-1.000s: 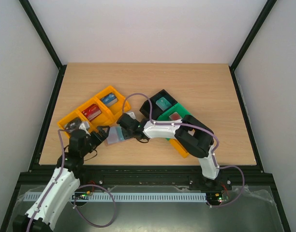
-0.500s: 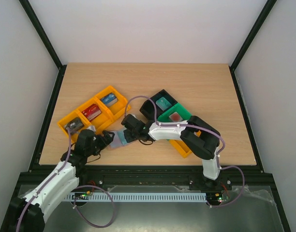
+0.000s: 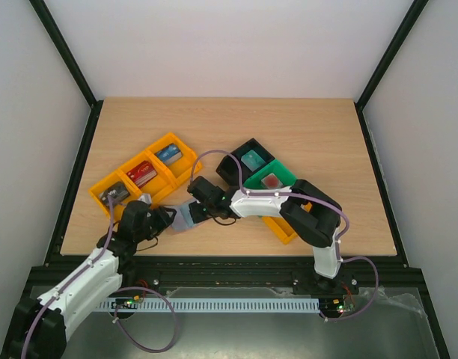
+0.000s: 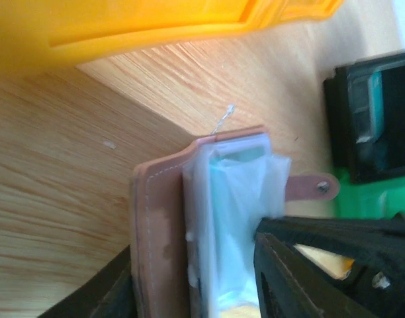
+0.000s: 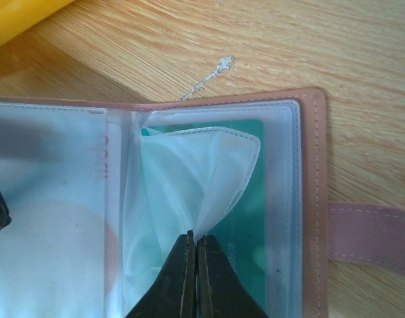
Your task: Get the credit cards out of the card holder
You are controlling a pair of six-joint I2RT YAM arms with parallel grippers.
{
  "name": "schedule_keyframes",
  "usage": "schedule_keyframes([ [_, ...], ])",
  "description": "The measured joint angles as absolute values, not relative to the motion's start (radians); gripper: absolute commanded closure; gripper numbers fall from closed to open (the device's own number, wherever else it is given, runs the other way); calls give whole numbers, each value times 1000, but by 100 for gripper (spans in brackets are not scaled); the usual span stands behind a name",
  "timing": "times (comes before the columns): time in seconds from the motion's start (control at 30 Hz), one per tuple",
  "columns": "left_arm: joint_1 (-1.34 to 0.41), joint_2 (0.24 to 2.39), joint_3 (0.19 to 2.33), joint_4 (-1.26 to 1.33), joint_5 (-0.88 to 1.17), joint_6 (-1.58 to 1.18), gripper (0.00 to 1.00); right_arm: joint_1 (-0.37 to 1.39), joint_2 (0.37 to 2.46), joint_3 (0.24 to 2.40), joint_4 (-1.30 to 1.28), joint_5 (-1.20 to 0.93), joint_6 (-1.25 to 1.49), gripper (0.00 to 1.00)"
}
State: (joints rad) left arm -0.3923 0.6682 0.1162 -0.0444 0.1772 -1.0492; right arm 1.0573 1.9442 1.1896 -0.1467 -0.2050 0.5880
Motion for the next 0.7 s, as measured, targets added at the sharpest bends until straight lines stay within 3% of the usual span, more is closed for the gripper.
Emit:
schedule_keyframes([
  [0.13, -394, 655, 116, -27, 188, -1040, 94, 1057, 1928, 1190, -147, -208, 588, 98],
  [0.17, -394, 652, 116, -25, 190, -1040, 97, 1057, 1919, 1190, -147, -210, 587, 98],
  [0.23, -394, 645, 116, -20, 192, -1033, 97, 1058, 1904, 1190, -147, -212, 586, 97],
  [0.37, -394, 624, 116, -20, 191, -1019, 97, 1058, 1872, 1188, -146, -213, 580, 77],
  [0.53, -394, 609, 116, -15, 198, -989, 97, 1053, 1825, 1180, -144, -222, 548, 64],
  [0.7, -384, 566, 138, 34, 273, -891, 97, 1010, 1688, 1130, -144, -265, 500, 44],
])
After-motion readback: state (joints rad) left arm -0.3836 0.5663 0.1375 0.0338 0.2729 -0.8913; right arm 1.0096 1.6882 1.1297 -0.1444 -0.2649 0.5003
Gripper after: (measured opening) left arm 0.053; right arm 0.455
